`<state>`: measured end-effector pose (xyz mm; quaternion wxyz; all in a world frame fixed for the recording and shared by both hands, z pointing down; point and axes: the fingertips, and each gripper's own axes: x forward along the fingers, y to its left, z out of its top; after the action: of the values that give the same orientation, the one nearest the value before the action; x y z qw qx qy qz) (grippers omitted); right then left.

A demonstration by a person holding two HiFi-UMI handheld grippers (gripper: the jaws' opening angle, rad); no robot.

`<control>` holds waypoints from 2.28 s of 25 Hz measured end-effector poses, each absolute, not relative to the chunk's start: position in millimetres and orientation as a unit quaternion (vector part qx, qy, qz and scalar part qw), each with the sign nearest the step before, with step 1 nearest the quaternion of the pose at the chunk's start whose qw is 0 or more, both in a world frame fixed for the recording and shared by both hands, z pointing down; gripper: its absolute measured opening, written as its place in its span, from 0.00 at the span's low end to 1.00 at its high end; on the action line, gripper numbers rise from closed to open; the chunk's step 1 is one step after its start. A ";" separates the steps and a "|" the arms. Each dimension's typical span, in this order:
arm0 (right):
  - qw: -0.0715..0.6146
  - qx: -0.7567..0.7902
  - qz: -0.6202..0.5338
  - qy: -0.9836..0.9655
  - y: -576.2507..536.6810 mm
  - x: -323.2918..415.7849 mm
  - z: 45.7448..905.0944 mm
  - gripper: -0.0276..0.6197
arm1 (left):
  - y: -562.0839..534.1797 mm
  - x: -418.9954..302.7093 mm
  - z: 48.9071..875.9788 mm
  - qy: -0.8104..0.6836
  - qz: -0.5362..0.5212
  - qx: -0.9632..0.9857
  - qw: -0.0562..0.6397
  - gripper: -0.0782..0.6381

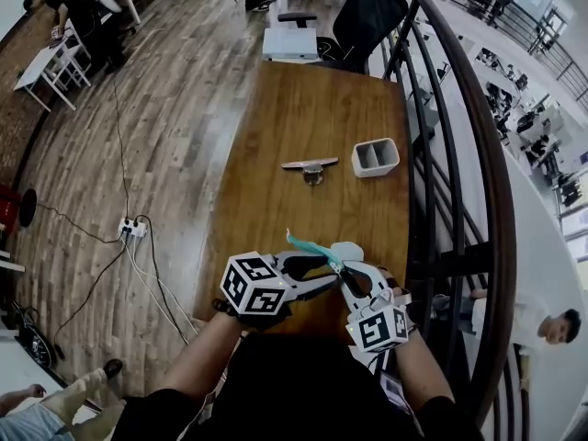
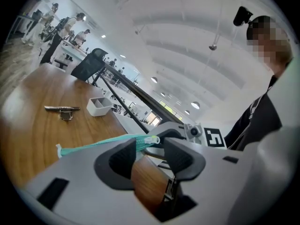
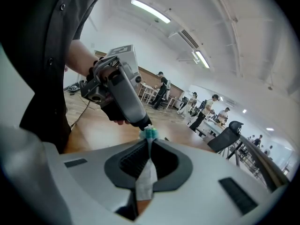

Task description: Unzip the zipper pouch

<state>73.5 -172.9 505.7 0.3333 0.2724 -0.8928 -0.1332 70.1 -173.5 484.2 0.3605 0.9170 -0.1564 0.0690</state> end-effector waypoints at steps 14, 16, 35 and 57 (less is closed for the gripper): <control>0.360 0.228 -0.175 -0.887 -159.6 61.8 518.1 0.06 | -168.0 68.0 503.1 -0.169 0.122 0.914 0.349 0.33; 0.358 0.226 -0.171 -0.889 -158.7 61.9 518.8 0.06 | -167.1 66.3 503.3 -0.165 0.121 0.912 0.354 0.33; 0.353 0.219 -0.159 -0.896 -154.4 65.8 518.5 0.06 | -163.0 56.1 496.8 -0.153 0.115 0.918 0.349 0.15; 0.298 0.223 -0.098 -0.923 -148.0 73.4 499.1 0.21 | -160.4 59.1 494.1 -0.165 0.116 0.915 0.348 0.13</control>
<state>73.4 -148.0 499.1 0.2980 0.2229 -0.9230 -0.0977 59.1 -160.4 494.1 0.3483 0.9154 -0.1650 0.1160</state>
